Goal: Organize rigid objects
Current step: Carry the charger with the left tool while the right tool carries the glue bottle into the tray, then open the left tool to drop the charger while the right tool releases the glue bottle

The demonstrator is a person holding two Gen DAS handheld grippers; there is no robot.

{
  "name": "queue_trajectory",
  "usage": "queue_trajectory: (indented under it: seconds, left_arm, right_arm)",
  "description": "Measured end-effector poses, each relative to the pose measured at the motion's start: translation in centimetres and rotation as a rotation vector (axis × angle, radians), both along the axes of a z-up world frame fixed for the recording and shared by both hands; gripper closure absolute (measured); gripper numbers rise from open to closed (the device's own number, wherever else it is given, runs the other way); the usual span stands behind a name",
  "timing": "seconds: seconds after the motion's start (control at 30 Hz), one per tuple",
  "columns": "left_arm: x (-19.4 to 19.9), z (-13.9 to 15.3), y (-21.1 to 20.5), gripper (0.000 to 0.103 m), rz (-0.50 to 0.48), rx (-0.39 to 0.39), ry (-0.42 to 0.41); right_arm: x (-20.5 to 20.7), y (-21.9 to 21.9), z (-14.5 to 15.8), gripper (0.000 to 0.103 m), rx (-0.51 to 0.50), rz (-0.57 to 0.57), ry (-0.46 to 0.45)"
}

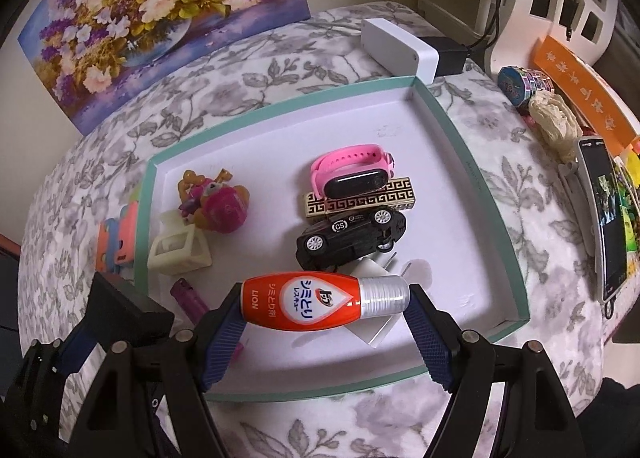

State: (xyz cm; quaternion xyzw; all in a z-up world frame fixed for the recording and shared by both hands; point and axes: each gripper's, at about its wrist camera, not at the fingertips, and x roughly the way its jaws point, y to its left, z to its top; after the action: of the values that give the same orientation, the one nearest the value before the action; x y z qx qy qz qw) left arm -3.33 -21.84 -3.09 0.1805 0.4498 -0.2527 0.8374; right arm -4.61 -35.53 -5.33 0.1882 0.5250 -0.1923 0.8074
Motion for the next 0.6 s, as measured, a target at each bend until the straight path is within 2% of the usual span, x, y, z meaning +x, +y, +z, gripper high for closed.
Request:
queue_trajectory:
  seconds: [0.47,0.6]
  left_arm:
    - [-0.3,-0.9,-0.7,0.048,-0.042,0.045,-0.008]
    - [-0.2,-1.4,-0.8,0.048,-0.048,0.045,0.013]
  right_arm:
    - [0.3,0.3,-0.4,0.023,0.003,0.024,0.021]
    - [0.4,0.3,-0.5,0.023,0.004,0.031,0.026]
